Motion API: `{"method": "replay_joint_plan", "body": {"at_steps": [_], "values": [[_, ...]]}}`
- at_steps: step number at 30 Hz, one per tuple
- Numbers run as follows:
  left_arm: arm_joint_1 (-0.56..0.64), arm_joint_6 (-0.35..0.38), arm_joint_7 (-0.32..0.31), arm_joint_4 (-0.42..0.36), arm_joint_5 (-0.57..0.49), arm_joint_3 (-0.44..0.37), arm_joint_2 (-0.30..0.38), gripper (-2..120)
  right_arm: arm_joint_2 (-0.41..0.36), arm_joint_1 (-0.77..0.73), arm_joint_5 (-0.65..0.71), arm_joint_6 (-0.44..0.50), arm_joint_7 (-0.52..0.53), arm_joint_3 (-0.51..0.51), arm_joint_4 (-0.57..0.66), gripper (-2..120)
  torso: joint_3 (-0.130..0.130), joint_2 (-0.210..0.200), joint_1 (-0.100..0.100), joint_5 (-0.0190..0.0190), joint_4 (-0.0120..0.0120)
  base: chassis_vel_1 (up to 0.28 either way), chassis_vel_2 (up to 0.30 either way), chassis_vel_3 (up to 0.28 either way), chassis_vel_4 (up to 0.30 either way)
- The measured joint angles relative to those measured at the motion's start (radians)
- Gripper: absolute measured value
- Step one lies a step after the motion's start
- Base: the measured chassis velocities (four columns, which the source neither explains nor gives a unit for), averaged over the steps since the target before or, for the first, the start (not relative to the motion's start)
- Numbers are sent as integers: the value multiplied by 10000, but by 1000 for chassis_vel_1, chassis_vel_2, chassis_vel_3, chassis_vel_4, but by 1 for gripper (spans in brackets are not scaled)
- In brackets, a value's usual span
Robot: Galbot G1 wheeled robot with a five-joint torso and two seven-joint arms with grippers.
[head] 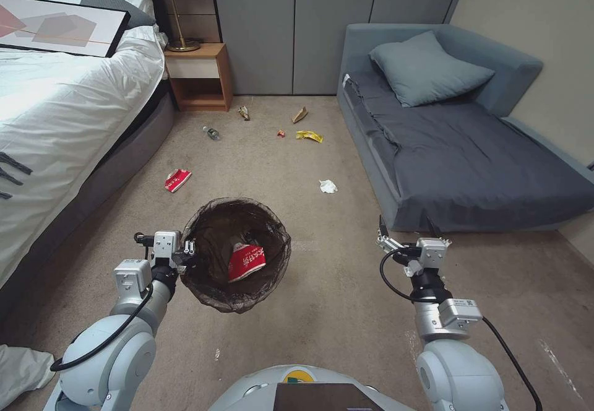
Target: Pick up the trash bin, then pick up the garbage from the floor and place it into the trash bin.
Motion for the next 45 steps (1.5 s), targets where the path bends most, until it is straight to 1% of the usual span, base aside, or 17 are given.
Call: {"method": "replay_joint_plan", "body": {"at_steps": [8,41,45], "values": [[24,-2,2,-11,2,-29,-40,2,-16,34,-2,-49,22,-23,-54,100,0,0,0,-1,1,-63,57,63,-54],[94,-3,4,-92,-6,-72,40,2,14,177,-34,-110,24,-98,-161,100,0,0,0,-1,-1,-126,125,128,-128],[98,-4,5,-124,-12,-85,49,2,22,204,-35,-110,25,-93,-160,100,0,0,0,-1,2,-146,155,172,-134]]}}
